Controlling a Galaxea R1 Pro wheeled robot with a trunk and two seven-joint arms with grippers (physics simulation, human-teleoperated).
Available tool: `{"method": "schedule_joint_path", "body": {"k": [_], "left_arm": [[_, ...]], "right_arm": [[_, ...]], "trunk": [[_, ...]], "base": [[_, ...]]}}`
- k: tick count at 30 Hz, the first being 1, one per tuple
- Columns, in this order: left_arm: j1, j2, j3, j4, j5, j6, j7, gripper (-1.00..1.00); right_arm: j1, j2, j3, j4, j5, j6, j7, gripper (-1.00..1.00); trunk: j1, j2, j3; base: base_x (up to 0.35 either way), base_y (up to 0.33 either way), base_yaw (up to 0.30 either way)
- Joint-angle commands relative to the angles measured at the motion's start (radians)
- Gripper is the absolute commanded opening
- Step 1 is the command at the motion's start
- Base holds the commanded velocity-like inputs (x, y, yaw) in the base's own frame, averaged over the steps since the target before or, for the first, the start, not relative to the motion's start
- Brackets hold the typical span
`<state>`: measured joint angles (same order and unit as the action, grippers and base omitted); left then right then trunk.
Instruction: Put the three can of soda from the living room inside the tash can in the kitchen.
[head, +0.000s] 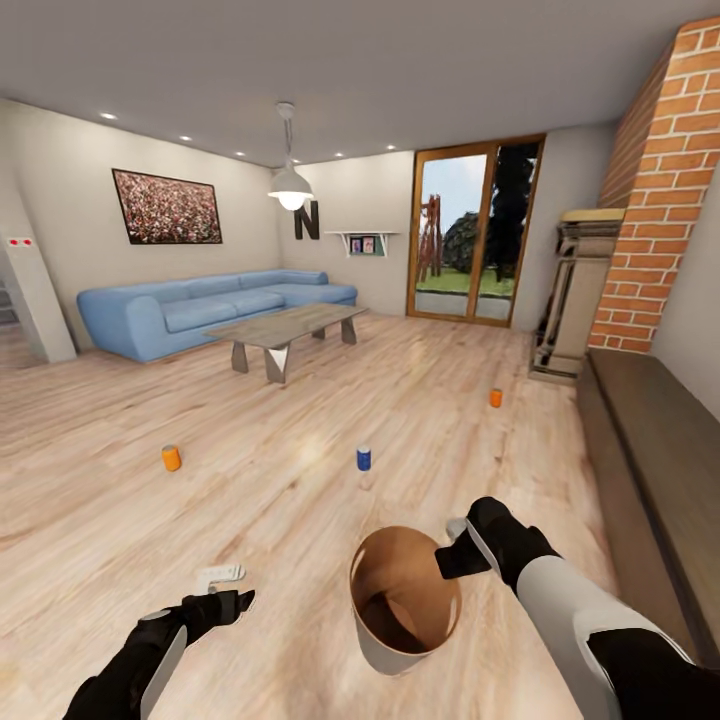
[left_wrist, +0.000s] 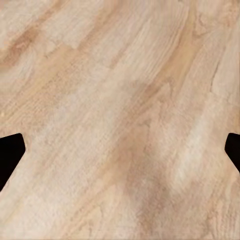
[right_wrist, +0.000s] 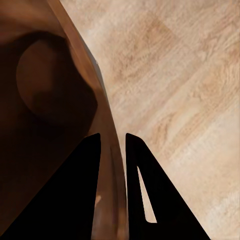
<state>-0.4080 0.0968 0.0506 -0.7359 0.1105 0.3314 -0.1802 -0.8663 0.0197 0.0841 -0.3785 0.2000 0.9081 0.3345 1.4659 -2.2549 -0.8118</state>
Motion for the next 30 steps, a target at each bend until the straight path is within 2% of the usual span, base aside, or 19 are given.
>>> {"method": "schedule_joint_path", "body": {"k": [1,18,30], "left_arm": [[0.0,0.0,0.0,0.0,0.0,0.0,0.0,1.0],[0.0,0.001,0.0,0.0,0.001,0.0,0.0,1.0],[0.0,0.001,0.0,0.0,0.001,0.0,-0.001,1.0]], "right_arm": [[0.0,0.0,-0.004,0.0,-0.022,0.003,0.004,-1.0],[0.0,0.0,-0.003,0.0,-0.022,0.003,0.004,-1.0],[0.0,0.0,-0.003,0.0,-0.022,0.003,0.004,-1.0]], "trunk": [[0.0,0.0,0.0],[0.0,0.0,0.0],[0.0,0.0,-0.001]], "base": [[0.293,0.154,0.245],[0.286,0.165,0.245],[0.275,0.182,0.183]]}}
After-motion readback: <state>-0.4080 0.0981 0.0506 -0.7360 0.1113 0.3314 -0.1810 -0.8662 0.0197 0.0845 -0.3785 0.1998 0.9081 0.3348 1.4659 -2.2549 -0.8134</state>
